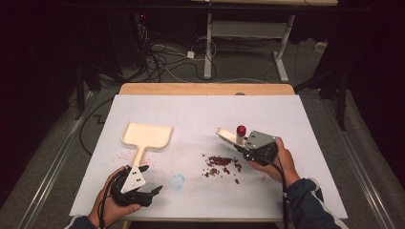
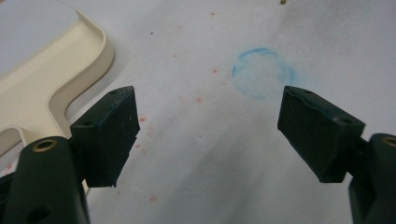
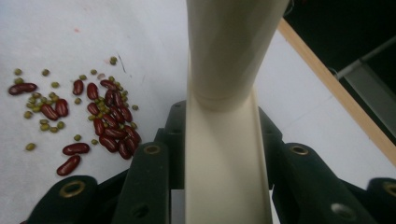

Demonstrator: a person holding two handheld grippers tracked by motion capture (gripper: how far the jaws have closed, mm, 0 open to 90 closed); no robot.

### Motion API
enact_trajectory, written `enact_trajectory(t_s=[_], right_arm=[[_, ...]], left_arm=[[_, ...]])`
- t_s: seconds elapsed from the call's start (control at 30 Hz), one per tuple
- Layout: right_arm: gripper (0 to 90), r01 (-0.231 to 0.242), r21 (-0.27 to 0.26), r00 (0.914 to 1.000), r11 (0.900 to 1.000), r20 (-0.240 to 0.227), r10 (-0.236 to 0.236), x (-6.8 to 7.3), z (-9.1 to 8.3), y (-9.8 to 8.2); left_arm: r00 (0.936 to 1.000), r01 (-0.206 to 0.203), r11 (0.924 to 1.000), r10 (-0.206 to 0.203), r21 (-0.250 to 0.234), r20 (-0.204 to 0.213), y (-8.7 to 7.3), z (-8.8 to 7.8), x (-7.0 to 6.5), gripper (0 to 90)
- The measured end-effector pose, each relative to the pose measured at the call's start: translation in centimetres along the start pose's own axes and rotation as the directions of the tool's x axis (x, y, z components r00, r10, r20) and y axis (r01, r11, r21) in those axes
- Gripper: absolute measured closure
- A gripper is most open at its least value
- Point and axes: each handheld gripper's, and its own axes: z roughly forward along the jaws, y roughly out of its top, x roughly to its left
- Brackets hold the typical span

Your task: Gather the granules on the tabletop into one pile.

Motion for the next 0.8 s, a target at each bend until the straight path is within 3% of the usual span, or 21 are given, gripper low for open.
enact_trajectory(t_s=[0.17,0.3,0.43,0.6,0.8], right_arm=[[67.2,0.033,0.126,0.9979,0.992,0.051,-0.040,1.6,1.3,0.6],[67.1,0.044,0.146,0.9984,0.988,0.029,-0.048,3.6,2.0,1.4],[67.0,0.051,0.142,0.9987,0.989,0.003,-0.051,5.1,1.8,2.0],[67.1,0.002,0.104,0.9998,0.995,-0.018,0.000,5.6,1.0,2.4],[67.2,-0.046,0.055,0.9987,0.997,0.026,0.044,5.0,-0.3,2.8]], left_arm=[[1.0000,-0.003,1.0000,0.003,0.003,0.002,0.0,0.1,0.0,19.9],[1.0000,-0.004,1.0000,0.004,0.004,0.001,0.0,0.0,0.0,19.9],[1.0000,-0.005,1.0000,0.005,-0.004,0.000,0.0,-0.2,-0.1,19.9],[1.0000,-0.008,1.0000,0.008,-0.006,0.001,0.0,-0.3,0.0,19.9],[1.0000,-0.006,0.9998,0.006,-0.018,0.000,0.0,-0.5,0.1,19.9]])
